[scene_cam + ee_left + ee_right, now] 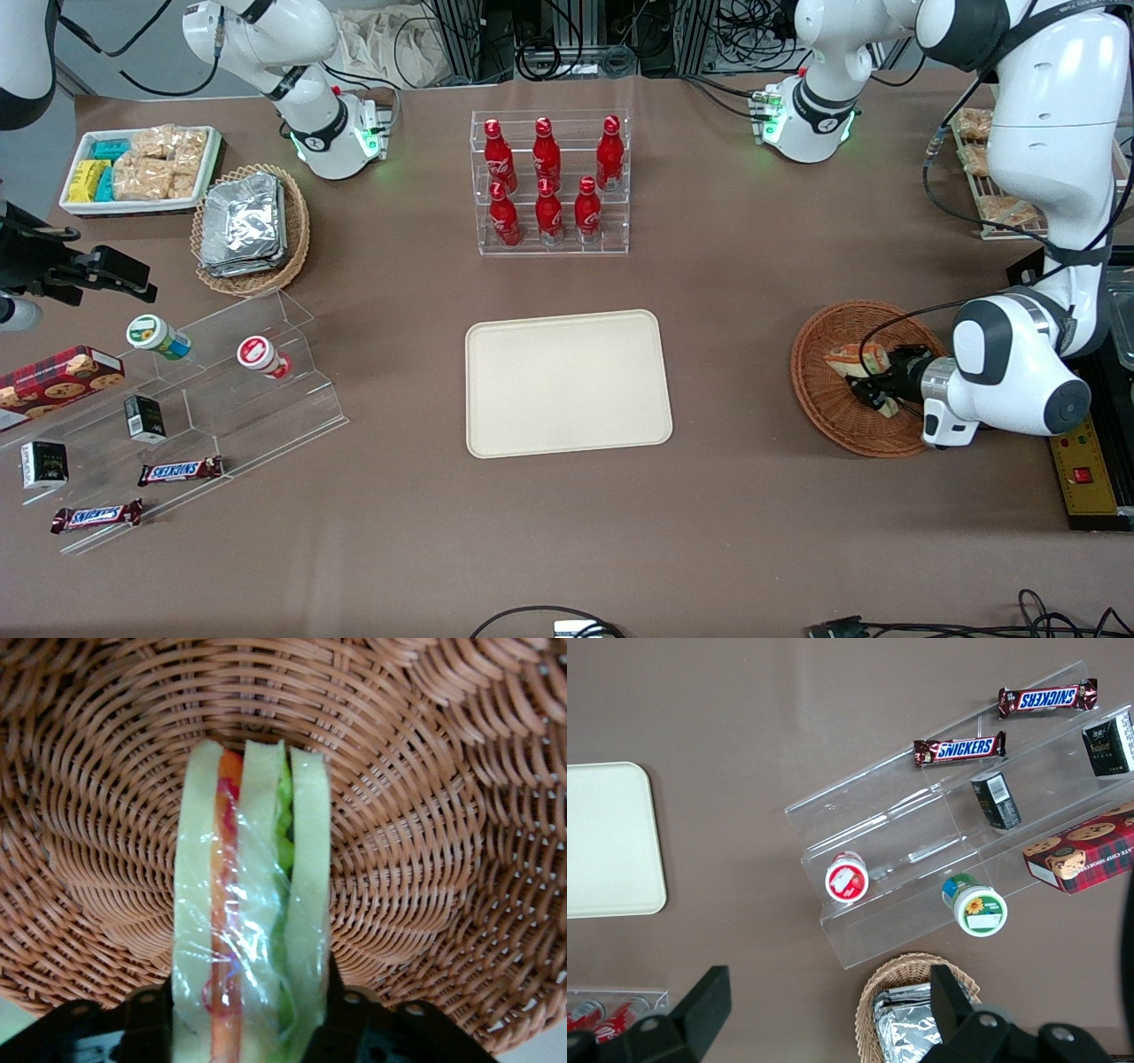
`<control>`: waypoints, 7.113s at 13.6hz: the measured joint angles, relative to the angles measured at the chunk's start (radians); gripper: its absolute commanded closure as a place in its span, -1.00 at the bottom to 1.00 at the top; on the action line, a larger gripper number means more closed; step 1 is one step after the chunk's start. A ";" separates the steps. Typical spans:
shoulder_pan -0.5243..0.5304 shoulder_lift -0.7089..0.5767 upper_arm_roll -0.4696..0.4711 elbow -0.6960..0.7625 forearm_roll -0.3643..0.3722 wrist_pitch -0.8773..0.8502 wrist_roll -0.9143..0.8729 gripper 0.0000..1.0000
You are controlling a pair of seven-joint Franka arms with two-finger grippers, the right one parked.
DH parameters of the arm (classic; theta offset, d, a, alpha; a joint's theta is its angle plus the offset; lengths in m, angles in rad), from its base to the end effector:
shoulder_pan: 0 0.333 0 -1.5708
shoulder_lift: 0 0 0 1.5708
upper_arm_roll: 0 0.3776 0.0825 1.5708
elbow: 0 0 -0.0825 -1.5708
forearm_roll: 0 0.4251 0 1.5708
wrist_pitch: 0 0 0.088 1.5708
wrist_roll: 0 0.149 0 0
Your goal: Place sandwich from basket to tray
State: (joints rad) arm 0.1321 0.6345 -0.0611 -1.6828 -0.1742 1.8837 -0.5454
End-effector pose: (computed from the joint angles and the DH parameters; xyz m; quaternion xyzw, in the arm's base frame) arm 0.6767 0.0311 0.1906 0.9116 0.3383 -0.2301 0.0410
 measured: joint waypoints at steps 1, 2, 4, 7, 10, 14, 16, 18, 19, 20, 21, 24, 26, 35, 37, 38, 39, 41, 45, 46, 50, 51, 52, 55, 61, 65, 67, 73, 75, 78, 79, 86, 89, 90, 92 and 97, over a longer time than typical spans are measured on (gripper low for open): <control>0.000 -0.007 0.000 -0.001 0.000 0.000 0.000 0.12; 0.000 -0.018 0.000 -0.002 0.000 0.000 0.001 0.13; 0.000 -0.054 -0.002 -0.003 0.000 -0.018 0.003 0.14; -0.009 -0.141 -0.015 -0.003 0.001 -0.091 0.024 0.13; -0.041 -0.230 -0.051 -0.003 0.001 -0.142 0.054 0.20; -0.144 -0.265 -0.106 0.009 0.001 -0.148 0.082 0.18; -0.243 -0.258 -0.110 0.030 0.001 -0.144 0.069 0.17; -0.329 -0.236 -0.111 0.057 0.002 -0.137 0.025 0.11; -0.357 -0.217 -0.111 0.072 0.003 -0.136 0.018 0.11; -0.385 -0.192 -0.110 0.084 0.003 -0.133 0.017 0.11; -0.415 -0.162 -0.110 0.095 0.003 -0.122 0.017 0.12; -0.500 -0.053 -0.110 0.148 0.003 -0.063 -0.002 0.12; -0.520 0.016 -0.109 0.193 0.003 -0.020 -0.008 0.10; -0.565 0.143 -0.110 0.233 0.003 0.103 -0.006 0.02; -0.571 0.151 -0.110 0.238 0.003 0.104 -0.006 -0.63; -0.571 0.152 -0.110 0.239 0.003 0.104 -0.006 -0.98; -0.571 0.154 -0.109 0.240 0.003 0.104 -0.006 -0.99; -0.571 0.155 -0.109 0.244 0.003 0.104 -0.006 -0.99; -0.571 0.155 -0.108 0.253 0.003 0.117 -0.007 -0.99; -0.571 0.155 -0.106 0.262 0.003 0.119 -0.007 -0.99; -0.565 0.098 -0.088 0.313 0.018 0.114 -0.007 -0.99; -0.559 0.063 -0.078 0.317 0.034 0.097 -0.007 -0.99; -0.548 0.022 -0.067 0.320 0.050 0.057 -0.007 -0.99; -0.462 -0.112 -0.057 0.326 0.071 -0.120 0.024 -0.98; -0.311 -0.342 -0.048 0.327 0.139 -0.381 0.160 -0.98; -0.216 -0.438 -0.026 0.325 0.182 -0.540 0.326 -0.99; -0.154 -0.459 -0.023 0.320 0.202 -0.571 0.414 -0.99; -0.117 -0.466 -0.026 0.279 0.204 -0.586 0.436 -0.99; -0.107 -0.482 -0.025 0.250 0.204 -0.580 0.437 -0.99; -0.096 -0.546 -0.025 0.156 0.204 -0.499 0.437 -0.99; -0.096 -0.577 -0.026 0.110 0.204 -0.453 0.437 -0.99; -0.096 -0.689 -0.027 0.001 0.205 -0.318 0.437 -0.99; -0.096 -0.677 -0.027 0.016 0.205 -0.321 0.437 -0.99; -0.096 -0.675 -0.027 0.016 0.205 -0.329 0.437 -0.99; -0.096 -0.674 -0.027 0.015 0.205 -0.346 0.437 -1.00; -0.094 -0.666 -0.026 0.013 0.205 -0.354 0.436 -1.00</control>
State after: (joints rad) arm 0.0377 -0.0318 -0.0874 -1.6699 0.0309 1.5297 -0.1097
